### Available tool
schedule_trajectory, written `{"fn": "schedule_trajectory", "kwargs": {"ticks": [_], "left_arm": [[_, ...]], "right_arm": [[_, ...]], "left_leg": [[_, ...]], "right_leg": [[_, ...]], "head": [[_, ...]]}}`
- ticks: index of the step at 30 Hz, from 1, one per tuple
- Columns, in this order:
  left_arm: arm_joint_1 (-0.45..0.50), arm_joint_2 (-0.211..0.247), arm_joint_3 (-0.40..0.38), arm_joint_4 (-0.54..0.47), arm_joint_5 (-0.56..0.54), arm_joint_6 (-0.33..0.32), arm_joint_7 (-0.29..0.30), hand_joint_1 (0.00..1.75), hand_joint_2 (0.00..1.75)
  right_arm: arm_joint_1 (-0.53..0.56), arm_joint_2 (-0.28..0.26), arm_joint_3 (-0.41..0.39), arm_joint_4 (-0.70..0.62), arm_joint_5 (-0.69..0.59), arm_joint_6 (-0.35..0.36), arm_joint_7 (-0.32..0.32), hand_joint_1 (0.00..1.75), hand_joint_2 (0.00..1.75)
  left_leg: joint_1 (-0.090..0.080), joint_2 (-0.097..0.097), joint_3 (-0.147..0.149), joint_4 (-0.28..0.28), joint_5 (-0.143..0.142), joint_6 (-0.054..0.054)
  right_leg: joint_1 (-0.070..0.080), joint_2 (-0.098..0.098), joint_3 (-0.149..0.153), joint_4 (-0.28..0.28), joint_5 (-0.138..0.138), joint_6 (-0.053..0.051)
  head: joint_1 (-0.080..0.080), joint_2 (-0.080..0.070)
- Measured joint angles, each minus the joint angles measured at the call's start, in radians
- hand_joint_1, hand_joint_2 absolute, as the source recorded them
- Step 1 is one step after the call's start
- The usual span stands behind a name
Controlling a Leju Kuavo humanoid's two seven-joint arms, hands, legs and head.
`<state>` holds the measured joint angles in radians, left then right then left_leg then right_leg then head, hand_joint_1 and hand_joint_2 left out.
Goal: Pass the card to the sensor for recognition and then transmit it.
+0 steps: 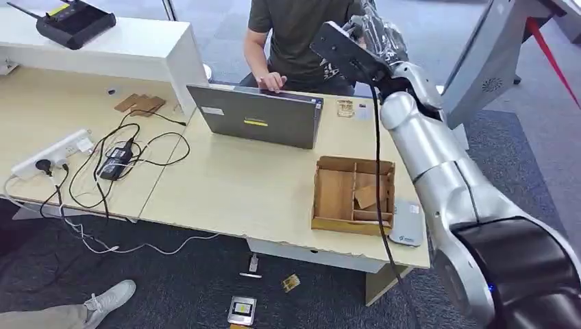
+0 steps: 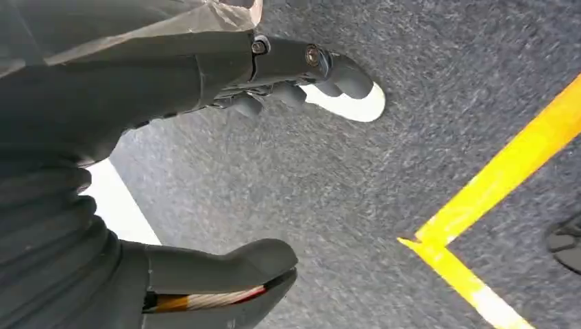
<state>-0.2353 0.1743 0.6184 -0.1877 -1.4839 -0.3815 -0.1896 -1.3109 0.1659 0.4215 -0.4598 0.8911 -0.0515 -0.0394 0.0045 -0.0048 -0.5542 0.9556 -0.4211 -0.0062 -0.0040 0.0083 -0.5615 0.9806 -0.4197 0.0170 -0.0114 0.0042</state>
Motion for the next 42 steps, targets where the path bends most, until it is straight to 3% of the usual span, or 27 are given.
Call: {"fn": "schedule_trajectory", "kwargs": {"ticks": [11,24,25,26,27,28,37,42], "left_arm": [[-0.011,-0.008,-0.022,0.0,-0.006,-0.005,-0.001,0.0,1.75],[-0.01,-0.008,-0.031,0.0,-0.01,-0.005,-0.002,0.0,1.75],[-0.01,-0.008,-0.031,0.0,-0.011,-0.004,-0.002,0.0,1.75],[-0.01,-0.008,-0.031,0.0,-0.012,-0.003,-0.002,0.0,1.75],[-0.01,-0.008,-0.031,0.0,-0.012,-0.003,-0.002,0.0,1.75],[-0.009,-0.008,-0.032,0.0,-0.014,-0.002,-0.002,0.0,1.75],[-0.006,-0.007,-0.037,0.0,-0.014,0.005,-0.002,0.0,1.75],[-0.003,-0.006,-0.039,0.0,-0.016,0.007,-0.006,0.0,1.75]], "right_arm": [[-0.053,0.057,0.002,0.099,0.02,0.037,0.041,1.75,1.75],[-0.056,0.069,0.006,0.154,0.028,0.04,0.054,1.75,1.75],[-0.056,0.069,0.006,0.156,0.029,0.04,0.055,1.64,1.75],[-0.056,0.069,0.006,0.157,0.029,0.041,0.056,0.63,1.75],[-0.056,0.069,0.006,0.158,0.03,0.041,0.056,0.63,1.75],[-0.056,0.069,0.006,0.161,0.03,0.041,0.057,0.0,1.75],[-0.056,0.075,0.008,0.168,0.048,0.036,0.081,0.0,1.75],[-0.056,0.075,0.008,0.171,0.054,-0.046,0.053,0.0,1.75]], "left_leg": [[0.0,0.0,0.001,0.0,0.0,0.0],[0.0,0.0,0.001,0.0,0.0,0.0],[0.0,0.0,0.001,0.0,0.0,0.0],[0.0,0.0,0.0,0.0,0.0,0.0],[0.0,0.0,0.0,0.0,0.0,0.0],[0.0,0.0,0.001,0.0,0.0,0.0],[0.0,0.0,0.001,0.0,0.0,0.0],[0.0,0.0,0.001,0.0,0.0,0.0]], "right_leg": [[0.0,0.0,0.0,0.0,0.0,0.0],[0.0,0.0,0.0,0.0,0.0,0.0],[0.0,0.0,0.0,0.0,0.0,0.0],[0.0,0.0,0.0,0.0,0.0,0.0],[0.0,0.0,0.0,0.0,0.0,0.0],[0.0,0.0,0.0,0.0,0.0,0.0],[0.0,0.0,0.0,0.0,0.0,0.0],[0.0,0.0,0.0,0.0,0.0,0.0]], "head": [[0.0,0.0],[0.0,0.0],[0.0,0.0],[0.0,0.0],[0.0,0.0],[0.0,0.0],[0.0,0.0],[0.0,0.0]]}}
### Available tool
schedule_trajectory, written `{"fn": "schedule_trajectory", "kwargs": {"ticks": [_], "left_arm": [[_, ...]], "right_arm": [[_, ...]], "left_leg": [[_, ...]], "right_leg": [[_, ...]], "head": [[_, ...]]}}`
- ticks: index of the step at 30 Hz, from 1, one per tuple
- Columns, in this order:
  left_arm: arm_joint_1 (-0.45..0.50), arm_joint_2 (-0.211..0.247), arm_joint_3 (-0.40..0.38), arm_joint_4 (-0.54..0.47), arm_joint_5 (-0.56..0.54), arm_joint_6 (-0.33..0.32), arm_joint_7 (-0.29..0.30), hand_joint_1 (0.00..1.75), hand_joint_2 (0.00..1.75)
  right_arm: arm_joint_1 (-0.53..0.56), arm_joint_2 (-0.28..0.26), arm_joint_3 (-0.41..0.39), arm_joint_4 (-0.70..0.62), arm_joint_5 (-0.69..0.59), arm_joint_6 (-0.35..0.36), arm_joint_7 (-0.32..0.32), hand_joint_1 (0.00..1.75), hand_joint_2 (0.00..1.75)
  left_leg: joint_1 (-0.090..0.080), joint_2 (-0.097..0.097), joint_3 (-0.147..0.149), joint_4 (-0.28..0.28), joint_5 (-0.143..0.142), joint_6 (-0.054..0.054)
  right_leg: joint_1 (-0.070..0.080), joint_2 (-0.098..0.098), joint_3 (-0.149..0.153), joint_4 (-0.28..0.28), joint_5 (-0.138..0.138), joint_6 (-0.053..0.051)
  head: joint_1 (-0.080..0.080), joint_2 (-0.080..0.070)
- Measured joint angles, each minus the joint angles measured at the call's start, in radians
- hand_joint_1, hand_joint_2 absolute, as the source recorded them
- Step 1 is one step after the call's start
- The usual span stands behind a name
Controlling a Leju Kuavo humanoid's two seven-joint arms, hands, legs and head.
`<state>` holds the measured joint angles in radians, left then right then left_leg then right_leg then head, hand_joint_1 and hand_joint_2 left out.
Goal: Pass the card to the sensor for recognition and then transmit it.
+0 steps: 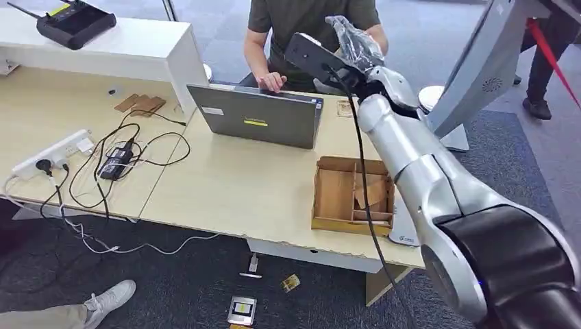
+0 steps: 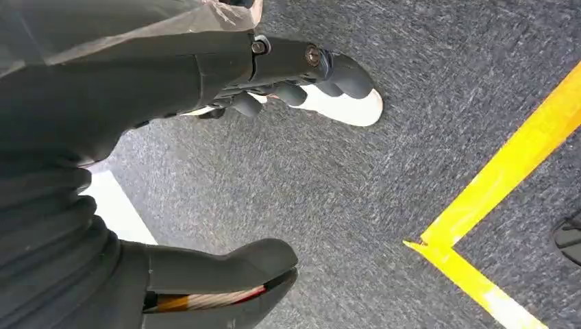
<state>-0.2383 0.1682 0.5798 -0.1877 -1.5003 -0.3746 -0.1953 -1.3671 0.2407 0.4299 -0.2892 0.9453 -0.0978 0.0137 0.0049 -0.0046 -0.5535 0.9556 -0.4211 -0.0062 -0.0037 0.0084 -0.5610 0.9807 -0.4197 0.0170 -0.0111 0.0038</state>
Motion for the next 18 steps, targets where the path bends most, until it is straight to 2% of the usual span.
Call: {"fn": "schedule_trajectory", "kwargs": {"ticks": [4,6,10,14,18], "left_arm": [[0.002,0.0,0.0,0.0,0.0,0.008,-0.003,0.0,1.75],[0.005,0.0,0.0,0.0,0.002,0.011,-0.005,0.0,1.75],[0.013,0.002,0.0,0.0,0.011,0.02,-0.006,0.0,1.75],[0.03,0.006,0.0,0.0,0.025,0.034,-0.013,0.0,1.75],[0.049,0.011,0.002,0.0,0.026,0.054,-0.021,0.0,1.75]], "right_arm": [[-0.001,-0.005,-0.003,0.0,-0.036,-0.242,-0.141,0.0,1.75],[-0.002,-0.011,-0.01,-0.002,-0.08,-0.339,-0.213,0.0,1.75],[-0.004,-0.026,-0.049,-0.007,-0.204,-0.43,-0.322,0.0,1.75],[-0.008,-0.058,-0.123,-0.023,-0.341,-0.502,-0.417,0.0,1.75],[-0.011,-0.117,-0.21,-0.048,-0.445,-0.532,-0.448,0.0,1.75]], "left_leg": [[0.0,0.0,0.0,0.0,0.0,0.0],[0.0,0.0,0.0,0.0,0.0,0.0],[0.0,0.0,0.001,0.0,0.0,0.0],[0.0,0.0,0.001,0.0,0.0,0.0],[0.0,0.0,0.001,0.0,0.0,0.0]], "right_leg": [[0.0,0.0,0.0,0.0,0.0,0.0],[0.0,0.0,0.0,0.0,0.0,0.0],[0.0,0.0,0.0,0.0,0.0,0.0],[0.0,0.0,0.001,-0.001,0.0,0.0],[0.0,0.0,0.001,-0.001,0.0,0.0]], "head": [[0.0,0.0],[0.0,0.0],[0.0,0.0],[0.0,0.0],[0.0,0.0]]}}
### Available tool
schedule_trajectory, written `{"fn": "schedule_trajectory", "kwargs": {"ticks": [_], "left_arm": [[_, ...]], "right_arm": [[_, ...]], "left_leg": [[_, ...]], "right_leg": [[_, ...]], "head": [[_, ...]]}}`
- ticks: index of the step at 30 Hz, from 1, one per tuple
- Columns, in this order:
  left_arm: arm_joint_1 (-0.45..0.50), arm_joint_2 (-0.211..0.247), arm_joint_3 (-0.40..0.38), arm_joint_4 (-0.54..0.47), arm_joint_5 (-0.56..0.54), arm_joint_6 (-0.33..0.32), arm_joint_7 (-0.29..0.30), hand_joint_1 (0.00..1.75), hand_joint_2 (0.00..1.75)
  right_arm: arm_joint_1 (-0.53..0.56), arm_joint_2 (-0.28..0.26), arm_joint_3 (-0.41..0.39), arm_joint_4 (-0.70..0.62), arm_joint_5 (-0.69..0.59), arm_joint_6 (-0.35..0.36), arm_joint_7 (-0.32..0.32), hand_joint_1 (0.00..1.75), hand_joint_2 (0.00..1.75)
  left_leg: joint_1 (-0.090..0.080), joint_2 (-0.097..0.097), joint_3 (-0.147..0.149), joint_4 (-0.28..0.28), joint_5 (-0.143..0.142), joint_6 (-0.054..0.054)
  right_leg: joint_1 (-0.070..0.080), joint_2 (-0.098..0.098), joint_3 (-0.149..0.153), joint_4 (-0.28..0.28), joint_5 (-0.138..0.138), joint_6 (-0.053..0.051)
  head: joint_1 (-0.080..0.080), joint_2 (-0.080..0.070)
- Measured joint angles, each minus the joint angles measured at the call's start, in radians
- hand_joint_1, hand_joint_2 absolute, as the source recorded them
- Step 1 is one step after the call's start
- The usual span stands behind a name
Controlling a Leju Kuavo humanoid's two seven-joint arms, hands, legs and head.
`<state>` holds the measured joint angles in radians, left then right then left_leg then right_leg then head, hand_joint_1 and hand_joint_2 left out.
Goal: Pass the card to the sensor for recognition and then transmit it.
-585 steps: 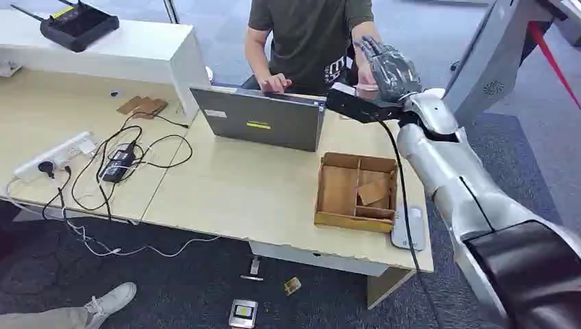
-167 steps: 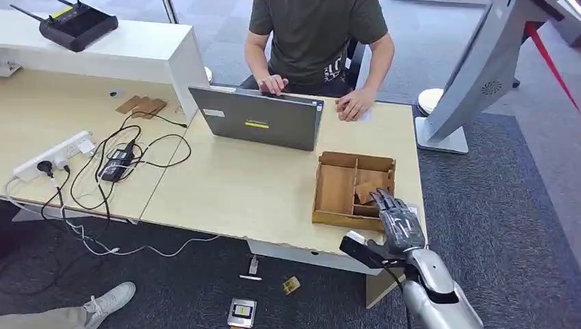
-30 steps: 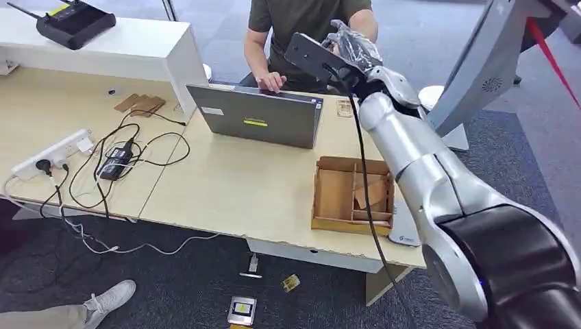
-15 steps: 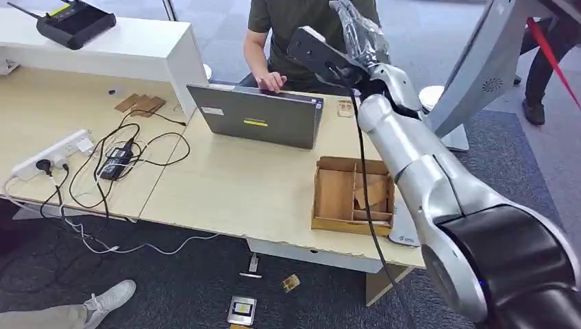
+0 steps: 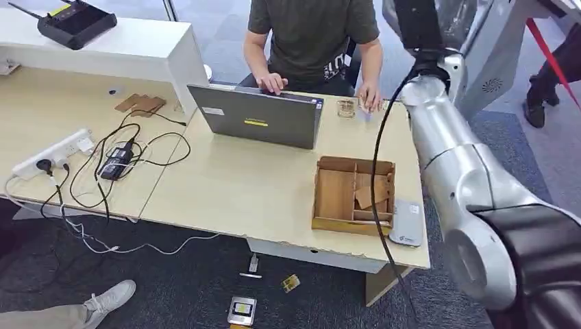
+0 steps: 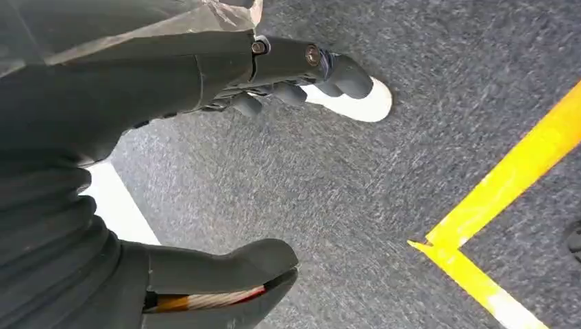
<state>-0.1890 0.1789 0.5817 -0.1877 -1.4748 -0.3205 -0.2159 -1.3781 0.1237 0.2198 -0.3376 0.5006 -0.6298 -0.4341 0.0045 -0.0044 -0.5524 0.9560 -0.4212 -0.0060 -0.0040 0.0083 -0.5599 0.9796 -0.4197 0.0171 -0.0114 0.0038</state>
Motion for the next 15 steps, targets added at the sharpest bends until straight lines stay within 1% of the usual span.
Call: {"fn": "schedule_trajectory", "kwargs": {"ticks": [3,5,8,9,11,14,15], "left_arm": [[0.015,0.003,0.0,0.0,0.0,0.012,-0.01,0.0,1.75],[0.021,0.005,0.0,0.0,0.008,0.017,-0.012,0.0,1.75],[0.037,0.009,0.003,0.0,0.02,0.026,-0.016,0.0,1.75],[0.043,0.01,0.005,0.0,0.023,0.027,-0.017,0.0,1.75],[0.052,0.012,0.009,0.0,0.031,0.031,-0.017,0.0,1.75],[0.064,0.016,0.017,0.0,0.041,0.038,-0.017,0.0,1.75],[0.067,0.017,0.018,0.0,0.045,0.039,-0.017,0.0,1.75]], "right_arm": [[0.004,-0.06,-0.049,-0.019,-0.064,0.021,0.005,0.0,1.75],[0.011,-0.105,-0.084,-0.031,-0.114,0.046,0.037,0.0,1.75],[0.045,-0.204,-0.132,-0.05,-0.172,0.099,0.06,0.0,1.75],[0.057,-0.237,-0.144,-0.053,-0.184,0.109,0.064,0.0,1.75],[0.076,-0.284,-0.168,-0.06,-0.215,0.127,0.081,0.0,1.75],[0.122,-0.389,-0.213,-0.06,-0.283,0.155,0.096,0.0,1.75],[0.137,-0.41,-0.222,-0.06,-0.298,0.154,0.096,0.0,1.75]], "left_leg": [[0.0,0.0,0.001,0.0,0.0,0.0],[-0.001,0.0,0.001,0.001,0.0,0.001],[-0.001,-0.001,0.002,0.001,-0.001,0.002],[-0.001,-0.001,0.002,0.001,-0.001,0.002],[-0.001,0.0,0.002,0.001,-0.002,0.002],[-0.001,-0.001,0.003,0.001,-0.002,0.002],[-0.001,-0.001,0.002,0.001,-0.003,0.002]], "right_leg": [[0.0,0.0,0.0,-0.001,0.0,0.0],[-0.001,0.0,0.0,-0.001,0.0,0.0],[-0.001,0.0,0.002,-0.002,0.0,0.0],[-0.001,0.0,0.002,-0.002,0.0,0.001],[-0.001,0.0,0.002,-0.002,0.0,0.001],[-0.001,0.0,0.003,-0.003,0.0,0.001],[-0.001,0.0,0.003,-0.003,0.0,0.001]], "head": [[0.001,0.0],[0.001,0.0],[0.0,0.0],[0.001,0.0],[0.0,0.0],[0.0,0.0],[0.0,0.0]]}}
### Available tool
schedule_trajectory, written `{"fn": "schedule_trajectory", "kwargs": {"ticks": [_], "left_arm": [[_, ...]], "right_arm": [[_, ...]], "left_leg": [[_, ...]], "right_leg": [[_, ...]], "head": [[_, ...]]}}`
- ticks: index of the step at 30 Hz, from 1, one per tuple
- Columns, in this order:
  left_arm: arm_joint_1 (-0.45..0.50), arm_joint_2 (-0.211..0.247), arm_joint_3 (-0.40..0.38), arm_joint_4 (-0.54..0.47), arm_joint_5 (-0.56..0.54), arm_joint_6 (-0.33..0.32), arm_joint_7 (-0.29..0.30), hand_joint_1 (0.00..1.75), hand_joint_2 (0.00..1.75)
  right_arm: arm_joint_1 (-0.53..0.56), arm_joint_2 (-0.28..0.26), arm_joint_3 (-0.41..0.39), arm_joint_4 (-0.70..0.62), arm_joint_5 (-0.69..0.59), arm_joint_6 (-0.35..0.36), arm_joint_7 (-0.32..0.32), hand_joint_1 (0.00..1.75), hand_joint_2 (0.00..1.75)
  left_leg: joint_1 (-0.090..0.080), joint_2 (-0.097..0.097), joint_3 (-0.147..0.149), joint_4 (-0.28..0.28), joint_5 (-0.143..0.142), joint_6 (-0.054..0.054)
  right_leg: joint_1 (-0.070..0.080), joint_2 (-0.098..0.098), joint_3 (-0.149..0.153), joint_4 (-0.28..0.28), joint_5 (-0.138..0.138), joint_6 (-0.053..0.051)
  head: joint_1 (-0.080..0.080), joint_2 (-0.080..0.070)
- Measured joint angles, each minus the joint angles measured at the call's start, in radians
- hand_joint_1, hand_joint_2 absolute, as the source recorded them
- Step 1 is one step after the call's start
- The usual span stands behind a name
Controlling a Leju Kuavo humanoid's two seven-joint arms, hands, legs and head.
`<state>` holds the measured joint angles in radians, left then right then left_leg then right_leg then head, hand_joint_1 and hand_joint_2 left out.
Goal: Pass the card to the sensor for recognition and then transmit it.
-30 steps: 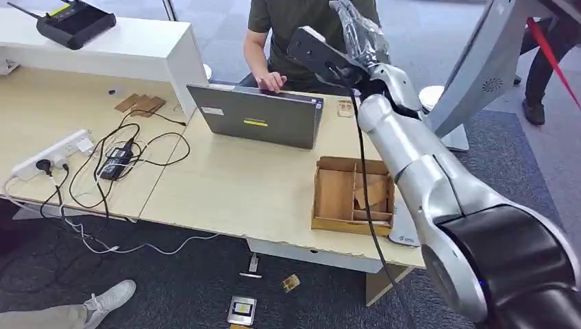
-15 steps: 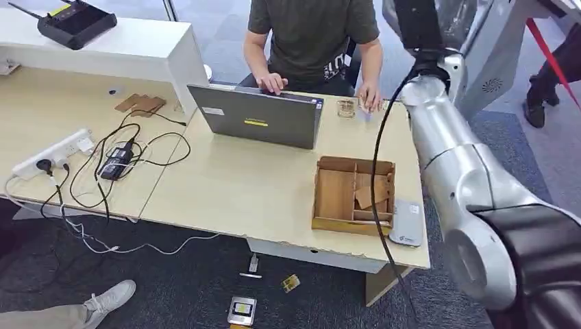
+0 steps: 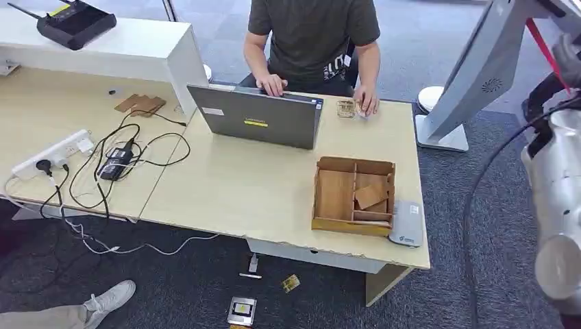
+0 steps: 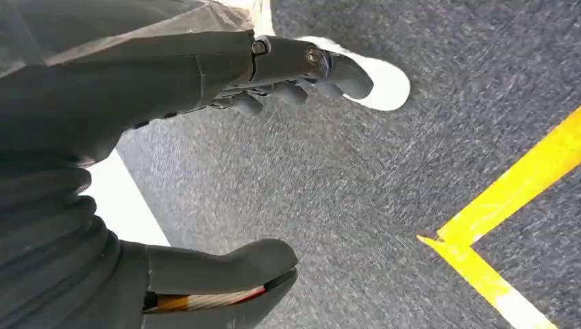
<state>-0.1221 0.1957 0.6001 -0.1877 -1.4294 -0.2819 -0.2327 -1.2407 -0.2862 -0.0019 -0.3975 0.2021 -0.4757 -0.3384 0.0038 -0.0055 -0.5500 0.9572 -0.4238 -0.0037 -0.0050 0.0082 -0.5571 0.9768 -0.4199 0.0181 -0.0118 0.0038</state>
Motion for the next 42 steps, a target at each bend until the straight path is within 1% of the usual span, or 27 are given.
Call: {"fn": "schedule_trajectory", "kwargs": {"ticks": [1,3,4,6,7,9,11,12,13,14,15,16,17,18,19,20,21,23,26,29,33,37,38,40,42], "left_arm": [[0.003,0.0,0.003,0.0,0.003,0.002,0.002,0.0,1.75],[0.009,0.0,0.011,0.0,0.009,0.003,0.005,0.0,1.75],[0.013,0.0,0.015,0.0,0.01,0.003,0.007,0.0,1.75],[0.015,0.001,0.021,0.0,0.011,0.003,0.008,0.0,1.75],[0.014,0.002,0.024,0.0,0.011,0.006,0.008,0.0,1.75],[0.014,0.002,0.027,0.0,0.01,0.008,0.008,0.0,1.75],[0.015,0.003,0.032,0.0,0.009,0.009,0.008,0.0,1.75],[0.016,0.003,0.033,0.0,0.008,0.009,0.008,0.0,1.75],[0.016,0.004,0.034,0.0,0.008,0.009,0.008,0.0,1.75],[0.017,0.005,0.035,0.0,0.008,0.009,0.007,0.0,1.75],[0.015,0.004,0.035,0.0,0.007,0.009,0.007,0.0,1.75],[0.017,0.005,0.036,0.0,0.006,0.01,0.006,0.0,1.75],[0.012,0.005,0.039,0.0,0.005,0.01,0.006,0.0,1.75],[0.016,0.005,0.04,0.0,0.005,0.01,0.006,0.0,1.75],[0.014,0.006,0.041,0.0,0.005,0.011,0.006,0.0,1.75],[0.014,0.005,0.041,0.0,0.005,0.012,0.006,0.0,1.75],[0.012,0.006,0.042,0.0,0.005,0.014,0.006,0.0,1.75],[0.011,0.003,0.044,0.0,0.003,0.019,0.006,0.0,1.75],[0.011,0.003,0.047,0.0,-0.002,0.022,0.007,0.0,1.75],[0.008,0.002,0.047,0.0,-0.011,0.023,0.006,0.0,1.75],[0.003,0.002,0.047,0.0,-0.018,0.023,0.005,0.0,1.75],[-0.002,0.002,0.046,0.0,-0.023,0.02,0.006,0.0,1.75],[-0.002,0.002,0.046,0.0,-0.023,0.02,0.005,0.0,1.75],[-0.004,0.002,0.046,0.0,-0.027,0.019,0.006,0.0,1.75],[-0.004,0.002,0.046,0.0,-0.031,0.014,0.006,0.0,1.75]], "right_arm": [[0.02,-0.044,-0.017,0.0,-0.023,-0.003,0.0,0.0,1.75],[0.059,-0.107,-0.049,0.001,-0.066,-0.011,-0.002,0.0,1.75],[0.079,-0.147,-0.069,0.001,-0.085,-0.014,-0.005,0.0,1.75],[0.122,-0.198,-0.096,0.001,-0.121,-0.021,-0.01,0.0,1.75],[0.146,-0.235,-0.111,0.002,-0.138,-0.028,-0.009,0.0,1.75],[0.196,-0.287,-0.143,0.003,-0.167,-0.039,0.0,0.0,1.75],[0.231,-0.324,-0.167,0.007,-0.186,-0.039,0.007,0.0,1.75],[0.252,-0.334,-0.178,0.008,-0.195,-0.039,0.012,0.0,1.75],[0.29,-0.359,-0.195,0.011,-0.209,-0.039,0.018,0.0,1.75],[0.31,-0.369,-0.202,0.012,-0.215,-0.04,0.023,0.0,1.75],[0.342,-0.385,-0.216,0.013,-0.225,-0.047,0.034,0.0,1.75],[0.366,-0.409,-0.227,0.015,-0.231,-0.051,0.038,0.0,1.75],[0.398,-0.408,-0.238,0.018,-0.241,-0.053,0.049,0.0,1.75],[0.418,-0.427,-0.248,0.021,-0.246,-0.056,0.054,0.0,1.75],[0.439,-0.427,-0.256,0.024,-0.251,-0.056,0.064,0.0,1.75],[0.462,-0.436,-0.262,0.026,-0.251,-0.055,0.071,0.0,1.75],[0.51,-0.444,-0.276,0.029,-0.245,-0.047,0.102,0.0,1.75],[0.602,-0.443,-0.295,0.039,-0.231,-0.032,0.145,0.0,1.75],[0.707,-0.429,-0.31,0.058,-0.208,-0.016,0.158,0.0,1.75],[0.783,-0.407,-0.32,0.072,-0.183,-0.001,0.16,0.0,1.75],[0.855,-0.376,-0.321,0.09,-0.138,0.019,0.162,0.0,1.75],[0.902,-0.346,-0.32,0.104,-0.08,0.046,0.159,0.0,1.75],[0.902,-0.345,-0.32,0.105,-0.079,0.047,0.158,0.0,1.75],[0.926,-0.326,-0.32,0.114,-0.043,0.065,0.153,0.0,1.75],[0.938,-0.306,-0.312,0.12,0.024,0.104,0.162,0.0,1.75]], "left_leg": [[0.0,0.0,0.0,0.0,-0.001,0.001],[0.0,-0.002,0.0,0.0,-0.001,0.001],[0.0,-0.002,-0.001,0.0,-0.002,0.002],[0.0,-0.001,0.001,0.001,-0.003,0.002],[0.0,0.0,0.001,0.001,-0.004,0.002],[0.0,-0.001,0.0,0.0,-0.005,0.003],[0.0,-0.001,0.0,0.0,-0.005,0.003],[0.0,-0.001,0.004,0.001,-0.005,0.003],[-0.001,0.0,0.004,0.0,-0.006,0.002],[0.0,0.003,0.007,0.001,-0.006,0.002],[-0.001,-0.002,0.005,0.0,-0.009,0.004],[0.0,0.002,0.007,0.001,-0.009,0.004],[0.0,0.0,0.01,0.002,-0.009,0.003],[0.0,0.0,0.006,0.0,-0.01,0.003],[0.0,0.001,0.012,0.001,-0.01,0.003],[0.0,0.0,0.011,-0.001,-0.012,0.002],[0.001,0.001,0.015,-0.001,-0.013,0.001],[0.003,-0.003,0.016,-0.001,-0.014,0.001],[0.001,-0.003,0.016,-0.001,-0.014,0.001],[0.002,-0.003,0.016,-0.001,-0.014,0.001],[0.002,-0.003,0.017,-0.002,-0.014,0.001],[0.002,-0.002,0.017,-0.002,-0.014,0.001],[0.002,-0.002,0.017,-0.002,-0.014,0.001],[0.002,-0.002,0.017,-0.002,-0.014,0.001],[0.002,-0.002,0.017,-0.002,-0.014,0.001]], "right_leg": [[0.0,-0.001,0.0,0.0,0.0,0.0],[0.0,-0.002,0.001,0.0,-0.001,0.001],[0.0,-0.002,0.001,0.0,-0.001,0.002],[-0.001,-0.001,0.001,-0.001,-0.001,0.002],[0.0,0.0,0.002,-0.001,-0.002,0.002],[-0.001,-0.001,0.003,-0.001,-0.003,0.004],[0.0,-0.001,0.004,0.0,-0.004,0.003],[0.0,0.0,0.002,-0.001,-0.004,0.003],[-0.001,0.001,0.004,-0.001,-0.005,0.003],[0.0,0.002,0.005,-0.002,-0.004,0.003],[-0.001,-0.001,0.007,0.0,-0.007,0.003],[0.0,0.001,0.009,-0.002,-0.006,0.003],[0.0,0.001,0.008,-0.001,-0.008,0.002],[0.001,0.0,0.011,0.001,-0.01,0.002],[0.0,0.001,0.01,0.0,-0.009,0.001],[0.001,0.0,0.014,0.0,-0.012,0.002],[0.001,0.0,0.016,-0.001,-0.012,0.001],[0.003,-0.003,0.02,-0.002,-0.014,0.001],[0.001,-0.003,0.019,0.0,-0.014,0.001],[0.002,-0.003,0.019,0.0,-0.015,0.0],[0.002,-0.003,0.019,0.0,-0.016,0.0],[0.002,-0.003,0.019,0.0,-0.016,0.0],[0.002,-0.003,0.019,0.0,-0.016,0.0],[0.002,-0.003,0.019,0.0,-0.016,0.0],[0.002,-0.003,0.02,0.0,-0.016,0.0]], "head": [[0.0,0.0],[0.001,0.0],[0.002,0.0],[0.0,0.0],[0.0,0.0],[0.0,0.0],[0.002,0.0],[-0.001,0.0],[0.0,0.0],[-0.001,0.0],[0.002,0.0],[-0.001,0.0],[0.0,0.0],[-0.001,0.0],[0.0,0.0],[-0.002,0.0],[-0.002,0.0],[0.001,0.0],[-0.001,0.0],[0.0,0.0],[-0.001,0.0],[0.0,0.0],[0.0,0.0],[-0.001,0.0],[0.0,0.0]]}}
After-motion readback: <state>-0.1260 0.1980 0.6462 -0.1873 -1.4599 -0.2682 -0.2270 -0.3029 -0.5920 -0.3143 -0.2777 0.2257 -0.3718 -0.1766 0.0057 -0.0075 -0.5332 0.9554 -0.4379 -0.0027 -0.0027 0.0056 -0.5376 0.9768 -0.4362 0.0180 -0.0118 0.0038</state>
